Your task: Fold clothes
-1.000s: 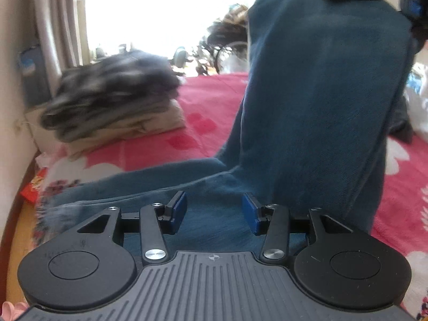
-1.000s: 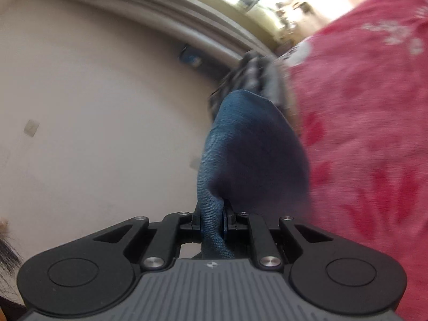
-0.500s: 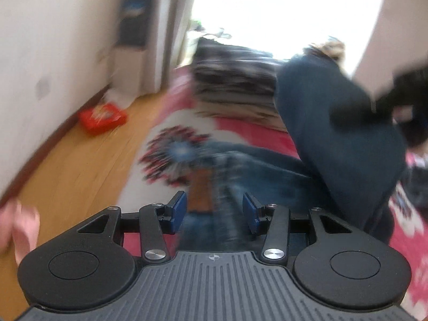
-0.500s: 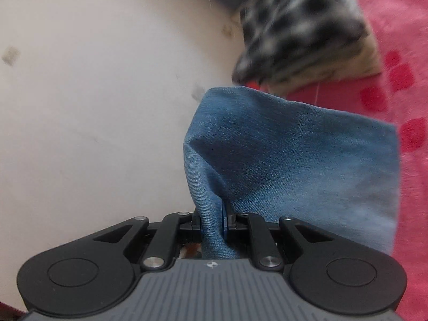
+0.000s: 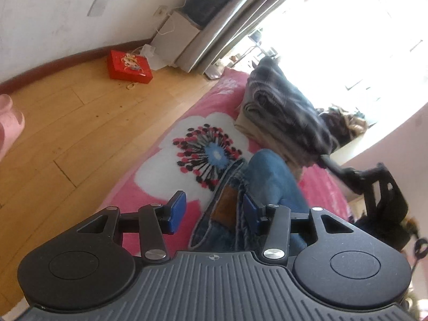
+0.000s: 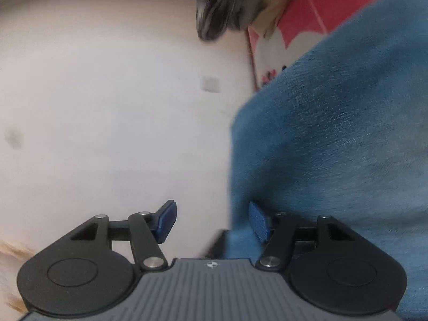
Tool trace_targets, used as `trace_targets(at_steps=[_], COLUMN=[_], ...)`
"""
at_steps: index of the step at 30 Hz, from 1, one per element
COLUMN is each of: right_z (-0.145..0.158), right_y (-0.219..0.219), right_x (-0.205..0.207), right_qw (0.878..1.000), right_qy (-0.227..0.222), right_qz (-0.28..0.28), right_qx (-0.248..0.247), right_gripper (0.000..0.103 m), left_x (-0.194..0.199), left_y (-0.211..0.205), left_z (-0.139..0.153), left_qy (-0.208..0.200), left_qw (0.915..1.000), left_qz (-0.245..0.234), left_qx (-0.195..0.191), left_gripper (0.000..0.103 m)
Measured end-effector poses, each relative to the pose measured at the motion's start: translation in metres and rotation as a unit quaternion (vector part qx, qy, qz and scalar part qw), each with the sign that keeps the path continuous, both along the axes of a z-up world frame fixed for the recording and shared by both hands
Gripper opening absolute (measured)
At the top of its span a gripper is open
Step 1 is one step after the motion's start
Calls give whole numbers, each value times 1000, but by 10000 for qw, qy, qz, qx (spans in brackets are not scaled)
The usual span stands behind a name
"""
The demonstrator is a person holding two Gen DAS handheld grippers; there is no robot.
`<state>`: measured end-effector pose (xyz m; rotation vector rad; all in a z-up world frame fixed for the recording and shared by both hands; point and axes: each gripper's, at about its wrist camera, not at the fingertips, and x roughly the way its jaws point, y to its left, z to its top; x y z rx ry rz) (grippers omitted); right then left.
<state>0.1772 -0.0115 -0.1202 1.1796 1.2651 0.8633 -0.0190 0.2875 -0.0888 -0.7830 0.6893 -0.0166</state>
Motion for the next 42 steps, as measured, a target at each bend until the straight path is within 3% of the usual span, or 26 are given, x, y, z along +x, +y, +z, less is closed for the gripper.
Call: trace_targets(at_steps=[2,5,9,11,13,16,19,23,27,29,31,33,36,39,42], right_z=[7,23,30,15,-9,-41,-59,-74,-74,-67,-64,-65,-58,-48,-28], right_y=[-28,-78,-135,-153,-163,-158,-152,-140,-114,-104,-105,-113,-123,-143,-179], right_x=[-3,-13,-29,-35,-37,-48,-54,-41,-25,-24,-26,-28,-32,-35,-39], right_qw=[9990,9948,9782,9700,9705,9820,9886,9950,9969,9960,9960,9973,9976,9971,9942], right_qy=[-189,-610,-1079,-911,-557,-108,54,257,164,4,8,132,87,97,-160], right_qz=[-372,-810,-1203,-1213,-1096,-714,-648,-403,-125,-28,-11,-49,-16,35,148], right_qx=[127,-110,-1307,-1900,-2075,-1745,-1356,-872,-763,-894,-892,-724,-691,-756,-1049], right_gripper=[64,64,67,71,71,70,70,66,70,67,47,37,35,35,35], left_x=[6,15,43,60,72,80,85,85,83,83,82,81,81,78,72], left_y=[-2,-4,-17,-22,-24,-16,-7,-4,-4,-5,-7,-16,-31,-53,-93], left_z=[2,5,2,-6,-18,-33,-45,-51,-52,-53,-53,-47,-42,-42,-42], left_qy=[-24,-59,1,152,340,557,715,737,728,724,721,737,836,901,917], left_qw=[9999,9992,9956,9929,9895,9867,9832,9811,9800,9794,9771,9741,9698,9608,9448], left_qz=[-150,-374,-933,-1175,-1402,-1510,-1565,-1609,-1619,-1623,-1723,-1945,-2150,-2419,-2916], left_qx=[-40,-101,34,121,100,-234,-614,-783,-899,-957,-1022,-885,-791,-1013,-1184], left_gripper=[53,58,68,68,68,70,73,76,75,72,70,70,70,70,70])
